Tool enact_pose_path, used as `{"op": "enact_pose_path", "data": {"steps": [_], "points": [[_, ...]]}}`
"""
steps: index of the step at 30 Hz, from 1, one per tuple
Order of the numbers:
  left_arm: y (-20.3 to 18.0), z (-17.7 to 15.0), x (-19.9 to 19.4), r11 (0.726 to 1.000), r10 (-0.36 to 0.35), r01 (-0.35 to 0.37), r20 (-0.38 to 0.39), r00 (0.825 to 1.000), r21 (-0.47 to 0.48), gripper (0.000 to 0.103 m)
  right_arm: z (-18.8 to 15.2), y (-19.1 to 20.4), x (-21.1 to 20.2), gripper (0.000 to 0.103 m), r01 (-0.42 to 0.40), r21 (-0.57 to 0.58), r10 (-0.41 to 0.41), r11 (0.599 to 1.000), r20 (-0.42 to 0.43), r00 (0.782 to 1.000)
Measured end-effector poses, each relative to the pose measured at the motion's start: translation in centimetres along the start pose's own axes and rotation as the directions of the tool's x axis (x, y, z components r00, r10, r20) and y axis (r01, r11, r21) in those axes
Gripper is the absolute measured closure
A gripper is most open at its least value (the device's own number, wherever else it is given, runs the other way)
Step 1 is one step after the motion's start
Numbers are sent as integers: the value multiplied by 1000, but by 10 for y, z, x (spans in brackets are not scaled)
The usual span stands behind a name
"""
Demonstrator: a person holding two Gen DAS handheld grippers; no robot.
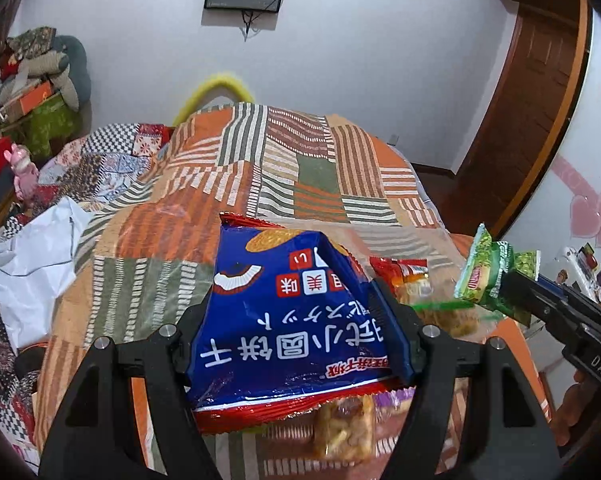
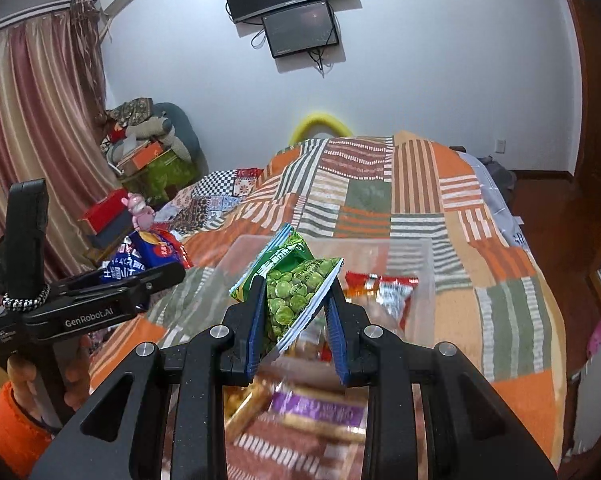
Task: Organize snacks
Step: 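Carry both held bags over the clear box and open both grippers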
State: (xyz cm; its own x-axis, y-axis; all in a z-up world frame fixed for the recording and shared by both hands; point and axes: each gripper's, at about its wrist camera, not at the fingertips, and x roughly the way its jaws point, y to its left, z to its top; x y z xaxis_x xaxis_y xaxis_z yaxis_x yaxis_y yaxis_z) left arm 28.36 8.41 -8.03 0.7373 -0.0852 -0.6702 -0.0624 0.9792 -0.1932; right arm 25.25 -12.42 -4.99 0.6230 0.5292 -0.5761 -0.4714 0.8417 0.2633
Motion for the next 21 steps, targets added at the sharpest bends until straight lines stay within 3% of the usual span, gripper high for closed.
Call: {"op": "enact_pose_path", "data": {"steps": [11,21], "points": [[-6,14,69,1000,19,-18,-85,996,3,34,7,-7,54,77,27,8,-26,1000,-94,995],[-13,21,103,998,56,-55,-109,992,19,33,6,-11,80,76,68,-32,-72,997,-148,986]]}}
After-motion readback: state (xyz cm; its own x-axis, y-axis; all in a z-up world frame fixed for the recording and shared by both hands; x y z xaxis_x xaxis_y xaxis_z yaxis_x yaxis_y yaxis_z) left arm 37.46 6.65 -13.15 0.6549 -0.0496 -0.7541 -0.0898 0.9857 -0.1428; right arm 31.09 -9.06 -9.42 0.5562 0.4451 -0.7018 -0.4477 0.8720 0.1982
